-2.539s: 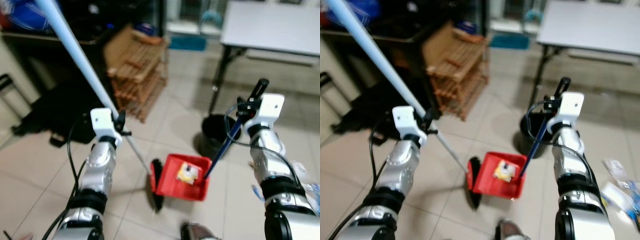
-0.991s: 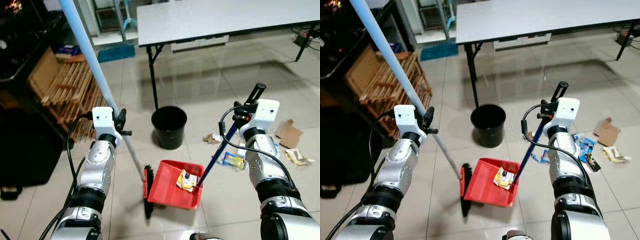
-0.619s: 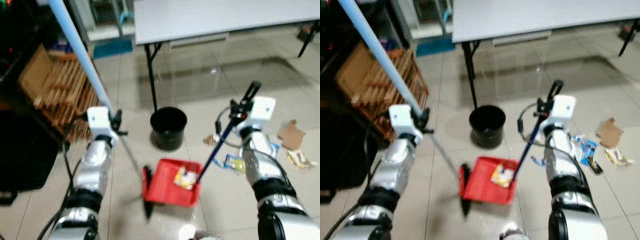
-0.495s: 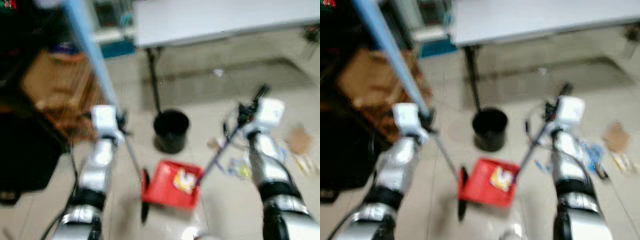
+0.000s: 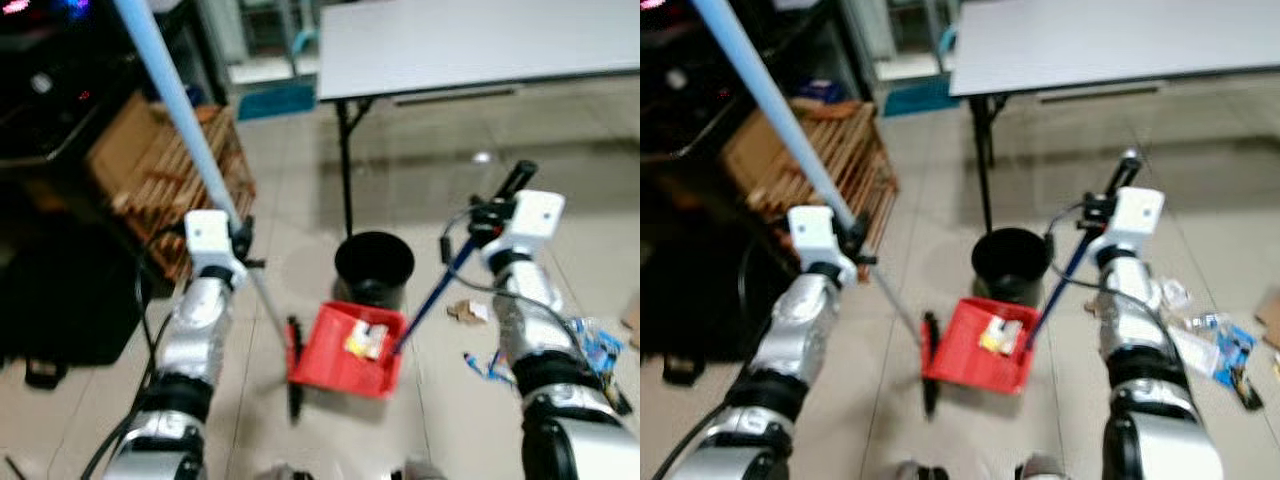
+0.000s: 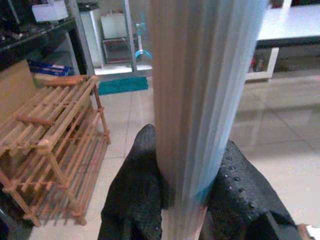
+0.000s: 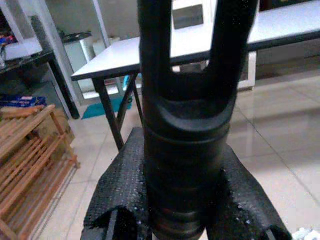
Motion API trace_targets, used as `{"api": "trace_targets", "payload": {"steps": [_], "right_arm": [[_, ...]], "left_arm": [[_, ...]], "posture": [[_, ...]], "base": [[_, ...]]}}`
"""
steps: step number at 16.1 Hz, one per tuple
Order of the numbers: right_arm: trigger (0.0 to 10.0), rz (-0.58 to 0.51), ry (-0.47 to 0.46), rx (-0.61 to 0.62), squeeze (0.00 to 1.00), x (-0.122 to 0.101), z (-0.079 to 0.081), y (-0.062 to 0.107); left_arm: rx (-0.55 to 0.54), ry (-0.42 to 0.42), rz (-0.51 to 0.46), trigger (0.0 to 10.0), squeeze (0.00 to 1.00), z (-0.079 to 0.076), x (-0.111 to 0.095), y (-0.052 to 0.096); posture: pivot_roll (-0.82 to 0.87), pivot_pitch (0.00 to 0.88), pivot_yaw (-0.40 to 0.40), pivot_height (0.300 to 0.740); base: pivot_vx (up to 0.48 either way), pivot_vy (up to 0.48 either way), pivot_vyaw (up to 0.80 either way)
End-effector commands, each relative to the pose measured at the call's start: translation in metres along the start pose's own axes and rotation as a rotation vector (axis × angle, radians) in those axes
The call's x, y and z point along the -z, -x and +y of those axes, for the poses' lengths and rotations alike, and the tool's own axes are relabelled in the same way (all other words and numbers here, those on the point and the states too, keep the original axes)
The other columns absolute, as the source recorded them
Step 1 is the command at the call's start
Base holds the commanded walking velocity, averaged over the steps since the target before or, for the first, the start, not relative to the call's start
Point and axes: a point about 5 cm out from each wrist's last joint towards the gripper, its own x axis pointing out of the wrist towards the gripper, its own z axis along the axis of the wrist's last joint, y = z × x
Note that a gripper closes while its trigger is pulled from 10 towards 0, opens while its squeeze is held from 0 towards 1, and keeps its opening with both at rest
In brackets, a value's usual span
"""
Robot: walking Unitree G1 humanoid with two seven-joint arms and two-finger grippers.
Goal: Sweep floor
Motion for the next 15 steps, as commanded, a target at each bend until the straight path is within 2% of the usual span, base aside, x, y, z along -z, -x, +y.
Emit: {"api": "trace_targets", "payload": {"steps": [1, 6, 9, 15], "right_arm": [[10.0, -0.036, -0.019, -0.035, 0.0, -0.008, 0.011, -0.005], [10.0, -0.031, 0.035, -0.087, 0.0, -0.018, 0.007, -0.011], [10.0, -0.029, 0.042, -0.096, 0.0, -0.02, 0.007, -0.013], [10.0, -0.025, 0.027, -0.104, 0.0, -0.014, 0.013, -0.01]], "left_arm": [[-0.025, 0.013, -0.054, 10.0, 0.0, 0.007, -0.011, -0.002], [-0.065, 0.062, -0.061, 10.0, 0.0, -0.001, -0.004, 0.002], [-0.074, 0.068, -0.058, 10.0, 0.0, -0.002, -0.001, 0.005], [-0.074, 0.055, -0.065, 10.0, 0.0, 0.007, -0.005, 0.005]], "posture": [[-0.21, 0.037, 0.09, 0.74], [-0.23, 0.044, 0.017, 0.74], [-0.22, 0.042, 0.014, 0.74], [-0.22, 0.045, 0.036, 0.74]], "base": [[0.0, 0.0, 0.0], [0.0, 0.0, 0.0], [0.0, 0.0, 0.0], [0.0, 0.0, 0.0]]}}
